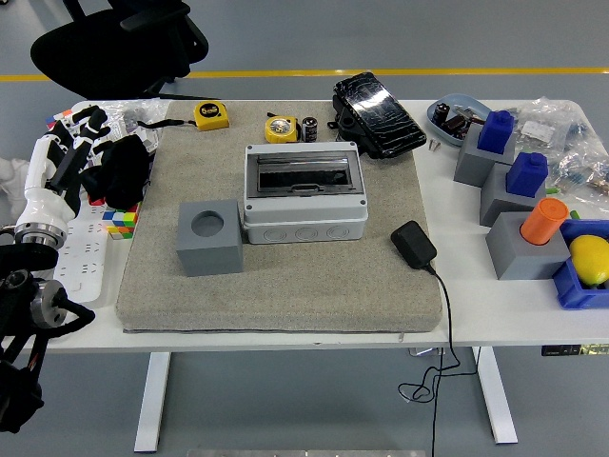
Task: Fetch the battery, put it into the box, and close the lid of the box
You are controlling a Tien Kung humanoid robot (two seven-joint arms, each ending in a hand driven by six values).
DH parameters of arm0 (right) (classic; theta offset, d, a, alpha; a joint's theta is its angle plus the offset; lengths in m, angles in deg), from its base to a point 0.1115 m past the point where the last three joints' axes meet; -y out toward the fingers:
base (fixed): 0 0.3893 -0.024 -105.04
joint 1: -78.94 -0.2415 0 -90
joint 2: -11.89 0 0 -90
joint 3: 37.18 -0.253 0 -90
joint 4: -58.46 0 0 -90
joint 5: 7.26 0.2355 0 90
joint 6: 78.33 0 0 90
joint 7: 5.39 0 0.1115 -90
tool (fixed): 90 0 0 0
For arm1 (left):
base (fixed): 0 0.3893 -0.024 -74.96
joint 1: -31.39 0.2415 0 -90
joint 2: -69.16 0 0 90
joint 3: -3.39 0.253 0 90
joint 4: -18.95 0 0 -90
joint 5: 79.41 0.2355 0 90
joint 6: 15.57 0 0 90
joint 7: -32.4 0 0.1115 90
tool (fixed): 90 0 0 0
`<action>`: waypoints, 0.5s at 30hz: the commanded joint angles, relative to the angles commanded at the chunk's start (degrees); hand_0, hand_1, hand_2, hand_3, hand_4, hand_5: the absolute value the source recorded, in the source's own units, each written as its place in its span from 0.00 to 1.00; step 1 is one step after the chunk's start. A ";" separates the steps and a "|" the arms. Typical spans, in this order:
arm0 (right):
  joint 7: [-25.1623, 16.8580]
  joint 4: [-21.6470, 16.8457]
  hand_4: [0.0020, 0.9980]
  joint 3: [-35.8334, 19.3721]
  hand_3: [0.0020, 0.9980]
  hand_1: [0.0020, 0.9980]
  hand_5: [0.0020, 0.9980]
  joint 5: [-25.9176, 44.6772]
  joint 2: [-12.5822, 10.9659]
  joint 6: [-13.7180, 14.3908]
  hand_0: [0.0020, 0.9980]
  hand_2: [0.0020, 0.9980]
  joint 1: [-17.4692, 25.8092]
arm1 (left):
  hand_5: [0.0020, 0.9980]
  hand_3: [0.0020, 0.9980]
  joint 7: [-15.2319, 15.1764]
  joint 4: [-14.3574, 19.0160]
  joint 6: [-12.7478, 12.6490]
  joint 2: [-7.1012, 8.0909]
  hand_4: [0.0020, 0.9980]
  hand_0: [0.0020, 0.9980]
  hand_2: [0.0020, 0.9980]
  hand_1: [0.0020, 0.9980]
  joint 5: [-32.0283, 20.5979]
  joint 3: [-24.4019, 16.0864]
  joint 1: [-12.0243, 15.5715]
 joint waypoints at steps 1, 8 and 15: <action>0.02 0.00 0.96 0.07 0.56 0.63 0.49 0.00 0.00 -0.01 0.58 0.66 -0.04 | 0.55 0.71 0.07 0.00 0.01 0.02 1.00 0.60 0.70 0.70 0.03 -0.07 -0.03; 0.18 -0.04 0.96 0.35 0.56 0.63 0.49 -0.13 -0.02 0.14 0.58 0.66 -0.23 | 0.55 0.70 0.58 0.07 0.37 0.15 1.00 0.58 0.69 0.69 0.25 -0.53 -0.14; 0.25 -0.06 0.96 0.45 0.56 0.63 0.49 -0.09 -0.13 0.11 0.58 0.66 -0.38 | 0.55 0.69 0.63 0.11 0.38 0.35 1.00 0.57 0.67 0.67 0.18 -0.54 -0.35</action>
